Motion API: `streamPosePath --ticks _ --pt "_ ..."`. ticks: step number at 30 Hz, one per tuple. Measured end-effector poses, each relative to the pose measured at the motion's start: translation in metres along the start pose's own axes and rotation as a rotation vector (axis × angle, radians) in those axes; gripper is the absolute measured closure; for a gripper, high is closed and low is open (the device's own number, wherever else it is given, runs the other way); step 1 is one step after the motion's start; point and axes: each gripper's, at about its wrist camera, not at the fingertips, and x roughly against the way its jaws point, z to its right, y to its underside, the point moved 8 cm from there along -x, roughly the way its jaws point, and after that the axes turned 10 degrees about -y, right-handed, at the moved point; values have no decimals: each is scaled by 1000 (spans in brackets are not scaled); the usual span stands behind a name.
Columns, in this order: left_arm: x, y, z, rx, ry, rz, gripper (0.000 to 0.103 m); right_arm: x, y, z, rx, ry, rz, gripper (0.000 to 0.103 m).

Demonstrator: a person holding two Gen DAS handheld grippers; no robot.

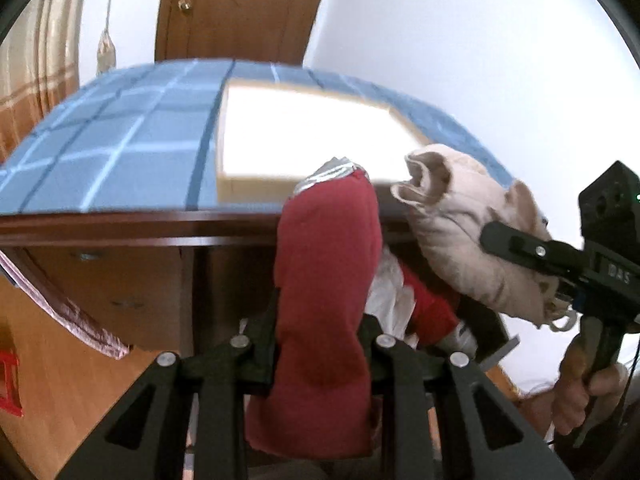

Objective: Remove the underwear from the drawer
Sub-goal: 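Lift both held items out of the drawer toward the cardboard tray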

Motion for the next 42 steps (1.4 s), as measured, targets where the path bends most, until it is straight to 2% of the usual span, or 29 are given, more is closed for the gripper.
streamPosePath --ticks 4,7,14,17,21,29,37,42 --pt "11 -28 0 22 -36 72 79 -13 -40 -14 -25 -2 75 64" --pt "6 -51 -4 35 -75 115 79 -26 -67 -17 -30 39 126 65" --pt "-29 -94 -22 102 -140 142 79 -69 -123 -17 -15 130 185 64" --pt "-41 -112 -24 101 -165 169 79 -91 -142 -9 -21 169 195 64" --pt "-63 -131 -29 116 -170 161 79 -119 -162 12 -72 196 187 64" --pt "-104 -165 -37 143 -189 145 79 -160 -192 51 -139 261 162 64" --pt "-139 -168 -31 137 -199 73 79 -183 -200 80 -181 275 115 64" --pt "-144 -166 -31 130 -219 63 79 -194 -198 88 -181 281 90 64"
